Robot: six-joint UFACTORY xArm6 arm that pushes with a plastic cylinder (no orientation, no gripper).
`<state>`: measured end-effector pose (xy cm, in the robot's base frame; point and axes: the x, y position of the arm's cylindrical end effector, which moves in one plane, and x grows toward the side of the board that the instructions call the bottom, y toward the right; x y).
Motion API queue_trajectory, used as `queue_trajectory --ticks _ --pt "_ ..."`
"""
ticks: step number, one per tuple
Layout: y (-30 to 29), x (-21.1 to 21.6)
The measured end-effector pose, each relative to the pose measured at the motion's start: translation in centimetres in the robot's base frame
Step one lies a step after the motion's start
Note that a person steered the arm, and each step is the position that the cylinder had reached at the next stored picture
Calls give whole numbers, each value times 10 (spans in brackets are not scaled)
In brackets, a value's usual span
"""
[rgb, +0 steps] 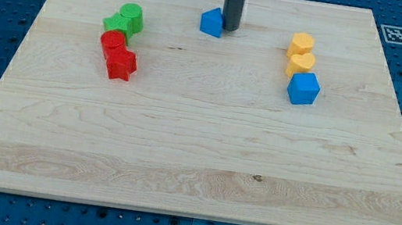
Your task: Slide the green circle down a bit
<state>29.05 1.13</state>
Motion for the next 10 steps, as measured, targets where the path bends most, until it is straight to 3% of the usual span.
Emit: queue_trajectory --ticks 2,4,6,7,10 --pt "-57 -2" --pt "-76 -74" --pt "-181 -26" --pt "-190 -4" --pt "-147 -4"
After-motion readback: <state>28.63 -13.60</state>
